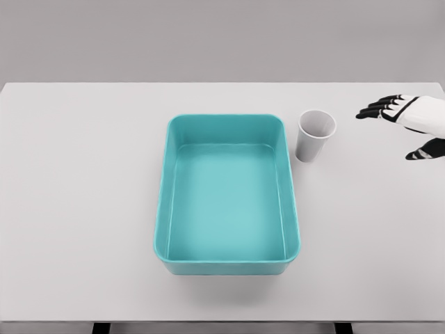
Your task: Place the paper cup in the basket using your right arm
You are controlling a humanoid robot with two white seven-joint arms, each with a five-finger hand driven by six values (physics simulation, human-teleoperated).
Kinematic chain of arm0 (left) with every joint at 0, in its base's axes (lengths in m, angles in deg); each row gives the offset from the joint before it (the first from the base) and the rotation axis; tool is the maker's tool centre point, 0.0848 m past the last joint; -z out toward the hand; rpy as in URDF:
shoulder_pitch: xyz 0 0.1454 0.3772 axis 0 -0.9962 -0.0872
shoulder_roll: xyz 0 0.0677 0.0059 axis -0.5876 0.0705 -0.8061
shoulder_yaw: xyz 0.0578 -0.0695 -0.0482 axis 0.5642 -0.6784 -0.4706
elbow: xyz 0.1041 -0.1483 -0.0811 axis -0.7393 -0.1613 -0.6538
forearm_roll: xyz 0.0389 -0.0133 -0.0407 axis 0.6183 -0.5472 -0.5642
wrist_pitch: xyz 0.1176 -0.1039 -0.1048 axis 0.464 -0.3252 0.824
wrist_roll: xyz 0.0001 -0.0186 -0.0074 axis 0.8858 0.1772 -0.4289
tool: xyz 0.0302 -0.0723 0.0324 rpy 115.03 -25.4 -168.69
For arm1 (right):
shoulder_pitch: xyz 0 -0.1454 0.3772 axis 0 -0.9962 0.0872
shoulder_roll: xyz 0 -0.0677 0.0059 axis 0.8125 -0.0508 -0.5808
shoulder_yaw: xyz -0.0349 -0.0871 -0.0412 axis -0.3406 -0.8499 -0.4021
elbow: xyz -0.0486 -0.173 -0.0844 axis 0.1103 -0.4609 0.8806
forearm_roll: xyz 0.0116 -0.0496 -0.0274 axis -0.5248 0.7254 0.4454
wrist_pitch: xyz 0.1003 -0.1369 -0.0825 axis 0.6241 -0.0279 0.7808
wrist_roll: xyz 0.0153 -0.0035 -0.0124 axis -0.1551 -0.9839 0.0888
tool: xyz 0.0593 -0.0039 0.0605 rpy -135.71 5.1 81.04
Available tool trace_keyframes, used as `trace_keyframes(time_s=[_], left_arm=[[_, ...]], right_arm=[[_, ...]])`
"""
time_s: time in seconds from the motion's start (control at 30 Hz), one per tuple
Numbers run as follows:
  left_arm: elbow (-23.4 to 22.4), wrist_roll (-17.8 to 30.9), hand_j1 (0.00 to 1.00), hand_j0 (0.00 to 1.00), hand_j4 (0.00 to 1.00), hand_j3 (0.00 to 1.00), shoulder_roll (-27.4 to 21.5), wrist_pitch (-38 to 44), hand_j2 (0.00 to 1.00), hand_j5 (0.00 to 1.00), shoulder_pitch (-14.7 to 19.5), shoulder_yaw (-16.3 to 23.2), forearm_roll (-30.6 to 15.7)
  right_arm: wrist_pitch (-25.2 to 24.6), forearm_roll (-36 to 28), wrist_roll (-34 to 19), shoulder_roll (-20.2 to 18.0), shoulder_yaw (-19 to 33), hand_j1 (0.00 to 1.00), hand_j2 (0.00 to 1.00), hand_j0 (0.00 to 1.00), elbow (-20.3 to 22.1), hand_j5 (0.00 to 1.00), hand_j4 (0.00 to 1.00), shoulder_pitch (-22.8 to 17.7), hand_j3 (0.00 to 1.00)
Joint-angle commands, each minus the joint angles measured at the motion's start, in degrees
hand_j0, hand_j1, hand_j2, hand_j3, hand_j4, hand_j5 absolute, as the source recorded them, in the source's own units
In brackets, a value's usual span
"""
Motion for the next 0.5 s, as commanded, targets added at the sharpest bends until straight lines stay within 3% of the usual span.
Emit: trace_keyframes(time_s=[0.0, 0.17, 0.2, 0.23, 0.3, 0.33, 0.4, 0.47], left_arm=[[0.0, 0.02, 1.0, 1.0, 1.0, 1.0, 0.0, 0.0, 1.0, 1.0, 0.0, 0.02, 0.0], [0.0, 0.02, 1.0, 1.0, 1.0, 1.0, 0.0, 0.0, 1.0, 1.0, 0.0, 0.02, 0.0], [0.0, 0.02, 1.0, 1.0, 1.0, 1.0, 0.0, 0.0, 1.0, 1.0, 0.0, 0.02, 0.0], [0.0, 0.02, 1.0, 1.0, 1.0, 1.0, 0.0, 0.0, 1.0, 1.0, 0.0, 0.02, 0.0], [0.0, 0.02, 1.0, 1.0, 1.0, 1.0, 0.0, 0.0, 1.0, 1.0, 0.0, 0.02, 0.0], [0.0, 0.02, 1.0, 1.0, 1.0, 1.0, 0.0, 0.0, 1.0, 1.0, 0.0, 0.02, 0.0], [0.0, 0.02, 1.0, 1.0, 1.0, 1.0, 0.0, 0.0, 1.0, 1.0, 0.0, 0.02, 0.0], [0.0, 0.02, 1.0, 1.0, 1.0, 1.0, 0.0, 0.0, 1.0, 1.0, 0.0, 0.02, 0.0]], right_arm=[[-0.09, -0.35, -0.12, 0.2, 0.17, 1.0, 1.0, 1.0, 0.21, 1.0, 1.0, 0.09, 1.0], [-0.09, -3.07, -0.73, 1.08, 0.35, 1.0, 1.0, 1.0, -1.46, 1.0, 1.0, 0.0, 1.0], [-0.09, -8.68, -6.51, 1.96, 0.35, 0.98, 0.98, 0.98, -3.74, 0.98, 0.98, 0.0, 0.98], [-1.68, -18.41, -16.85, 4.41, 0.43, 0.97, 0.97, 0.97, -7.15, 0.97, 0.97, 0.09, 0.97], [-8.01, -35.67, -16.93, 10.48, 3.59, 0.97, 0.97, 0.97, -17.88, 0.97, 0.97, 0.44, 0.97], [-10.65, -38.84, -16.93, 14.08, 7.19, 0.98, 0.98, 0.98, -21.75, 0.98, 0.98, 0.35, 0.98], [-14.7, -39.2, -16.93, 20.85, 15.02, 0.98, 0.98, 0.98, -30.02, 0.98, 0.98, 0.35, 0.98], [-14.79, -39.38, -16.93, 22.26, 16.25, 0.98, 0.98, 0.98, -32.4, 0.98, 0.98, 0.35, 0.98]])
